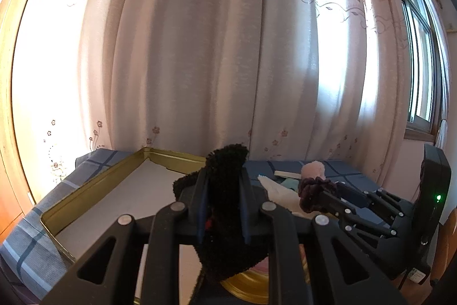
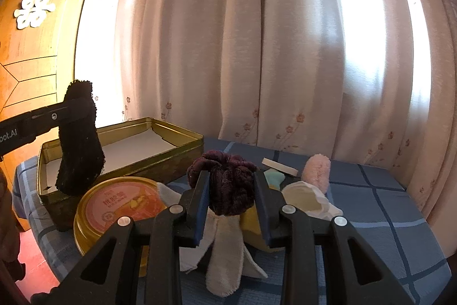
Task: Organize soft objects
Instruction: 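Lower both items into the gold tin tray and open both tools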
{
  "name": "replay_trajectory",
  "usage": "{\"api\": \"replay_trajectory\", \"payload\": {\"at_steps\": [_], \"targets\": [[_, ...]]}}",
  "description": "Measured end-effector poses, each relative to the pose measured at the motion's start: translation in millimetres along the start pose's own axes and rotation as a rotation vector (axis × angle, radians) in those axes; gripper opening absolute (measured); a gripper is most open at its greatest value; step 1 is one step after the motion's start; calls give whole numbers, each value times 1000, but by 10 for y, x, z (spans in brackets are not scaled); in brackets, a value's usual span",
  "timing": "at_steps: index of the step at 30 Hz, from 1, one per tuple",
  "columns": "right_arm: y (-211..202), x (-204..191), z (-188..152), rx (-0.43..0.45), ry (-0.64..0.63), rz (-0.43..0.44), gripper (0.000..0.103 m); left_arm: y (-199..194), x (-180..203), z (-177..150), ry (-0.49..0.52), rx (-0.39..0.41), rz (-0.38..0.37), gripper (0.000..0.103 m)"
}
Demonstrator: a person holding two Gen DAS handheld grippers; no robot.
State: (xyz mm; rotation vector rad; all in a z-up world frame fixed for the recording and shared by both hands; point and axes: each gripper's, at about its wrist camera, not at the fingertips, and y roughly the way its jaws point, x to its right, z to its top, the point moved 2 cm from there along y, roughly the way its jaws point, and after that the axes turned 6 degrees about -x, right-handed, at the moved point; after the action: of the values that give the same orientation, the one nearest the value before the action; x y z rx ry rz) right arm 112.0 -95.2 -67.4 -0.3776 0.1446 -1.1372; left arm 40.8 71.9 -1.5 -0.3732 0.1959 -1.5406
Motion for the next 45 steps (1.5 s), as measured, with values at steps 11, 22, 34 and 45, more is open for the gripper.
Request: {"api": "replay_trajectory", "payload": {"at_steps": [11,22,34,45], "targets": [[-7,-138,285,21,-32,28,33,43,-252,104,0,-40,13,17],[117,-390,611,-5,-57,117,33,224,-512,200,22,-105,50,17],[531,-576,833,-118,-34,203,33,541,-766,253,38,-210,85,17],[766,-751,1030,-190,-62,227,33,841,-1017,418,-12,-332,36,17]]}}
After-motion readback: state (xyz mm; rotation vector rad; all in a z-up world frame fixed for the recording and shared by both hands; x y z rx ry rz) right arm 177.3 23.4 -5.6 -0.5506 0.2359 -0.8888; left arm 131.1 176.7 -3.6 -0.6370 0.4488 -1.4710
